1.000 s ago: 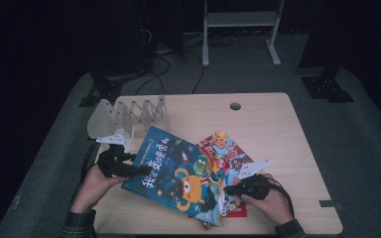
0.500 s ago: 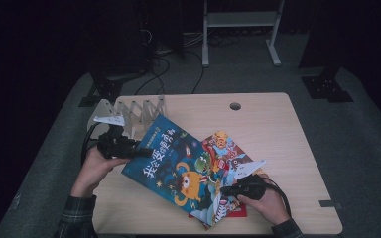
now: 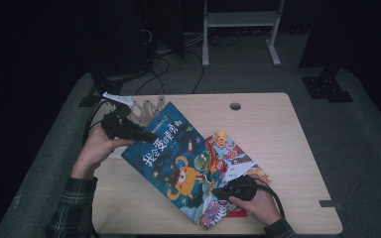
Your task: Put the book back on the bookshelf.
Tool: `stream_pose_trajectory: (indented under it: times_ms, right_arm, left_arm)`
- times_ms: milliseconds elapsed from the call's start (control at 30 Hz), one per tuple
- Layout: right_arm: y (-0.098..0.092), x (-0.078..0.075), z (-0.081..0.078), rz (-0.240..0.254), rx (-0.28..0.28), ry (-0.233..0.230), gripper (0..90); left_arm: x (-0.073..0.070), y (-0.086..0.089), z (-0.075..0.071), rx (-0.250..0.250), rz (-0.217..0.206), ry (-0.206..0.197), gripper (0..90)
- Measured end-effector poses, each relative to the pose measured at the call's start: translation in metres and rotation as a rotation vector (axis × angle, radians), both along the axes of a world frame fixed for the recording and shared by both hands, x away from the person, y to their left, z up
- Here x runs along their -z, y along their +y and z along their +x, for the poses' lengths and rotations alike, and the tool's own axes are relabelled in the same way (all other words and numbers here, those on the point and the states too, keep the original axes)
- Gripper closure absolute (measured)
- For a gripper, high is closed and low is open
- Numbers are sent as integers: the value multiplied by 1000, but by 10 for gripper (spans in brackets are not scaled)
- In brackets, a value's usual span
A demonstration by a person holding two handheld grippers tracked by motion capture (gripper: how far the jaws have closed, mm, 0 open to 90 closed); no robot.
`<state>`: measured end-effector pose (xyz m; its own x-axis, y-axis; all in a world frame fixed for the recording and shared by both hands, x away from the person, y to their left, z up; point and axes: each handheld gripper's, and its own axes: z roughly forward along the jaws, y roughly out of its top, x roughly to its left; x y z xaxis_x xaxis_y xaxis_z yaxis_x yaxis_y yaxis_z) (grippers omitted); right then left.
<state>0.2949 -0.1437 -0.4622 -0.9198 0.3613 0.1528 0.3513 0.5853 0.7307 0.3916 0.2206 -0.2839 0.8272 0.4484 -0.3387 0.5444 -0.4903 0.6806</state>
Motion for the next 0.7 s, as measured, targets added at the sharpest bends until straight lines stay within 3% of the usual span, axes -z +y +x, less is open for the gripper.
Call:
stream_pose_trajectory:
  times_ms: [267,467,700]
  right_arm:
    - [18,0,0,12,-31,8,890]
    - [25,0,2,8,-33,-12,861]
    - [11,-1,7,16,44,-46,767]
  left_arm:
    - [-25,-16,11,32,60,5,690]
    - [-44,-33,15,67,112,1,716]
    - [-67,-48,14,92,156,-16,753]
